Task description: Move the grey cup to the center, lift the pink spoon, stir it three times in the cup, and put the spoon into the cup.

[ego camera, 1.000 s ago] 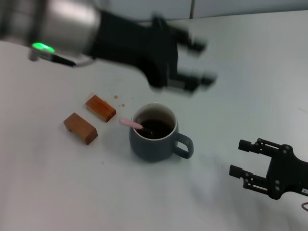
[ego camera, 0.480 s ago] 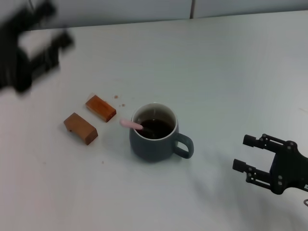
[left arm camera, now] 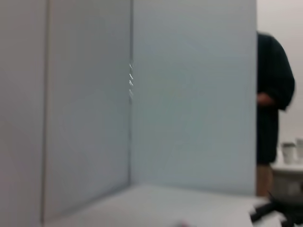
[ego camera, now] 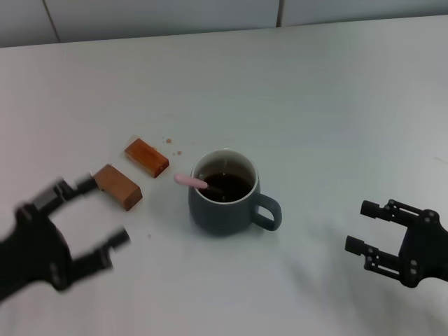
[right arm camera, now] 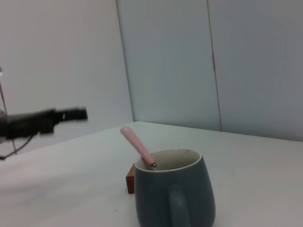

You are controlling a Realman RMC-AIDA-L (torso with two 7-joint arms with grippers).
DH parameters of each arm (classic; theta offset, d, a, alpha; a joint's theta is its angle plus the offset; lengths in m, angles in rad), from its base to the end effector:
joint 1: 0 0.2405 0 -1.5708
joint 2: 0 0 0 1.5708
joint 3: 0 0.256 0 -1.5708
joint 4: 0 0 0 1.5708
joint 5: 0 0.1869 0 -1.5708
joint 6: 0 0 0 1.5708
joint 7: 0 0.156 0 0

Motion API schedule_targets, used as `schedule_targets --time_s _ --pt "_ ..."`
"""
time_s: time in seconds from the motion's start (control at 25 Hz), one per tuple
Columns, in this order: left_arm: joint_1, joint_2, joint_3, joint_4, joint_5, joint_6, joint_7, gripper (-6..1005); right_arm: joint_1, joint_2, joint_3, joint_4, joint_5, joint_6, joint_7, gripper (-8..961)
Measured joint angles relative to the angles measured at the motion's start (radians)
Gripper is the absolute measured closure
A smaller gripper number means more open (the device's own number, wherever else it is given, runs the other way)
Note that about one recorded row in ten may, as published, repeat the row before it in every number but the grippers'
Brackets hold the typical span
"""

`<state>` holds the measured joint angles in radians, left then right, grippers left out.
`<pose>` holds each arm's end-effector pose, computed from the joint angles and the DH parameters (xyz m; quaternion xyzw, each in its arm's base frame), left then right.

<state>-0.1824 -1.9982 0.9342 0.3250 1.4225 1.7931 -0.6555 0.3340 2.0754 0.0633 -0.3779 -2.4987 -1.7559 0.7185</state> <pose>-0.2932 0.2023 0.0052 -0.8797 -0.0912 -0.3913 0.2543 0.3168 0.2108 -0.0198 -0.9109 0.1784 0.2956 0.2259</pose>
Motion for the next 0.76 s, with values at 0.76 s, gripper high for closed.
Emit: schedule_targets --time_s 0.76 --pt "-0.004 -0.056 -0.009 -0.024 0.165 -0.131 0.089 150 -0.017 0.002 -0.009 0.007 -0.005 -0.007 -0.039 269"
